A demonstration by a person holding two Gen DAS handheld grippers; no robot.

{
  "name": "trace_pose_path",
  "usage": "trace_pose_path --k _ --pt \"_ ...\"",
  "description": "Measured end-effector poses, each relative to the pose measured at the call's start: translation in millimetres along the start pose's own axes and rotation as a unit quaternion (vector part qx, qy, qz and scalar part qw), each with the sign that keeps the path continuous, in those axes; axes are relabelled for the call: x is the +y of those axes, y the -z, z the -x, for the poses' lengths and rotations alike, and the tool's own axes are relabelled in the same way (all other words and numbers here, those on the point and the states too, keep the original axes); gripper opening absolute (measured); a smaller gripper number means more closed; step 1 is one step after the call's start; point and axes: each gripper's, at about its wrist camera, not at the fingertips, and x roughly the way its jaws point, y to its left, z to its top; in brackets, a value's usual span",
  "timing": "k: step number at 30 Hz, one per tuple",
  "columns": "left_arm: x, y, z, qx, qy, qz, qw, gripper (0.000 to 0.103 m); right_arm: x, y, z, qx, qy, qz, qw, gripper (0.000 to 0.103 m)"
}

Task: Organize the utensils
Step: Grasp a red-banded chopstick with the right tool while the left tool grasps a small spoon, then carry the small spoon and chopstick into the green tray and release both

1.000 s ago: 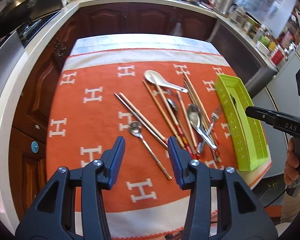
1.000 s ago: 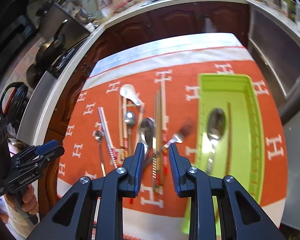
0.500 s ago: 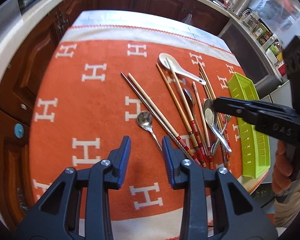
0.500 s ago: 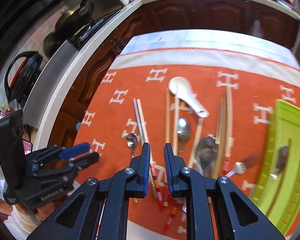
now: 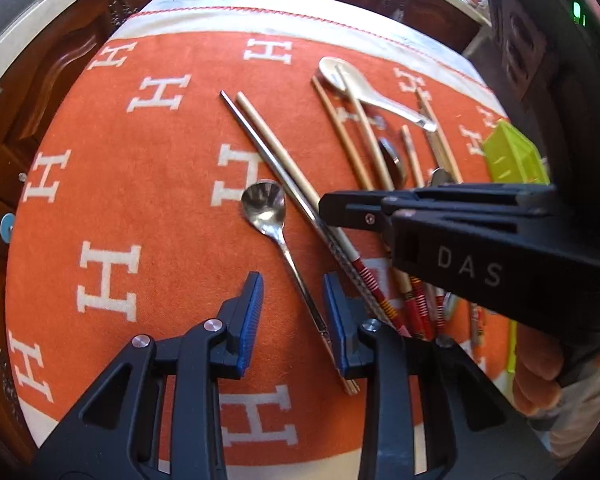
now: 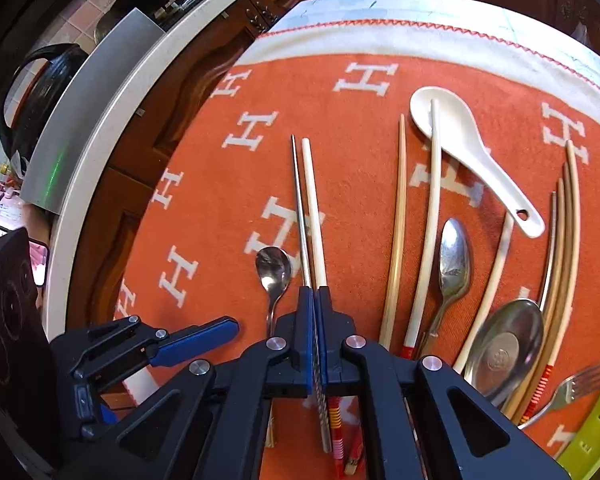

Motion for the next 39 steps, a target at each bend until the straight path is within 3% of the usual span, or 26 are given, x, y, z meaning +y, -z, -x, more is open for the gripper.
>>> trace_pose_path --k 4,8,23,26,33,39 --pt "-8.2 6.6 -3.3 -0.025 -0.029 -0.002 0.9993 0.025 0.6 -1.7 -6.0 -0.002 0.013 0.008 1.000 0.002" --pt "-7.0 6.1 -4.7 -0.035 -0.054 0.005 0.9979 0.008 -1.0 -2.8 -8.7 -0.004 0.040 0.014 0.999 0.001" --pt "20.1 11.1 4.3 -0.045 -0.055 0.026 0.9971 0.008 1.0 -0.6 -3.0 -0.012 0.011 0.009 1.000 0.001" --pt "22.3 13.1 5.6 -0.047 -0.058 0.025 0.9969 0.003 3.9 -0.8 -6.1 -0.007 0.013 0.015 1.000 0.002" --pt "40.1 15.1 10.4 -0.050 -0.051 0.046 0.9964 0.002 17.7 -0.5 -10.4 -0.021 0.061 0.052 0.997 0.004" --pt "52.2 16.5 13.6 -0.049 -0.044 0.061 0.9960 0.002 39.8 7.4 -17.0 -0.031 0.120 0.117 0.985 0.016"
